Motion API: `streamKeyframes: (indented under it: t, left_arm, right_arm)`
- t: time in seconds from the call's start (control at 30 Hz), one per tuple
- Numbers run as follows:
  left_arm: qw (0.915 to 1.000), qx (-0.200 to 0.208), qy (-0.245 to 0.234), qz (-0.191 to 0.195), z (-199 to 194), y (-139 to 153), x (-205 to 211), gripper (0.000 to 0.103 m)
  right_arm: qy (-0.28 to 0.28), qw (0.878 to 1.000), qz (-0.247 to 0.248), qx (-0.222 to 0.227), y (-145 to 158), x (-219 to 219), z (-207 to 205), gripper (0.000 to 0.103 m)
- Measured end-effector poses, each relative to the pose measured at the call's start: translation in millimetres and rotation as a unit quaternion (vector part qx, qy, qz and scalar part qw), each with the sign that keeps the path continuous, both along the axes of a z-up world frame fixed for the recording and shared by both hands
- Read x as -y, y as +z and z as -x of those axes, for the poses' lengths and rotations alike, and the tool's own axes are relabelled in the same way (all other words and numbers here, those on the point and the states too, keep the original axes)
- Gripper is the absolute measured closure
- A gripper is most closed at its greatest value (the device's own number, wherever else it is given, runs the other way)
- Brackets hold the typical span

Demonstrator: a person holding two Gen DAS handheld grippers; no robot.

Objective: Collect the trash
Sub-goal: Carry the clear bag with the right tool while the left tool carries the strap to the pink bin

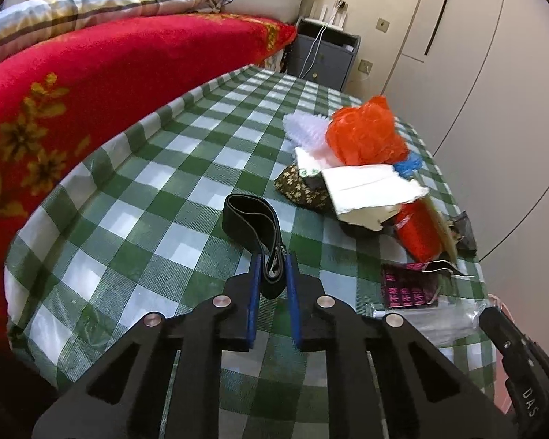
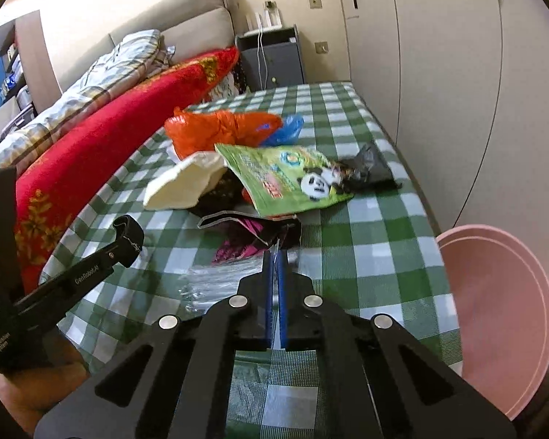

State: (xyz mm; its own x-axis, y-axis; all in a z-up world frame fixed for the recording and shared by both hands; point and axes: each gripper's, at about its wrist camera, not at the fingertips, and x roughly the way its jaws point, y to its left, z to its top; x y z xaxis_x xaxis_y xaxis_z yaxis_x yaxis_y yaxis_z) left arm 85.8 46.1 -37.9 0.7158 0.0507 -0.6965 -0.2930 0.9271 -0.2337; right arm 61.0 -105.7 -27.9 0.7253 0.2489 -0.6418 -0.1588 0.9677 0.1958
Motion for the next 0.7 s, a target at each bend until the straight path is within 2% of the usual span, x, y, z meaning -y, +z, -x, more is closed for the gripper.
streamKeyframes:
  t: [0.3, 0.7]
  left_arm:
    - [0.9992, 0.030, -0.026, -0.002, 20.0, 16.1, 13.0, 0.090]
    - [0.9958, 0.047, -0.076, -0.020, 47.0, 26.0, 33.6, 0.090]
  right_arm:
    - [0.004, 0.999, 0.017, 0.047, 28.1, -0.6, 27.1, 0.101]
    - [-0.009, 0.996, 0.043, 0.081, 52.2, 6.8, 53.4, 0.101]
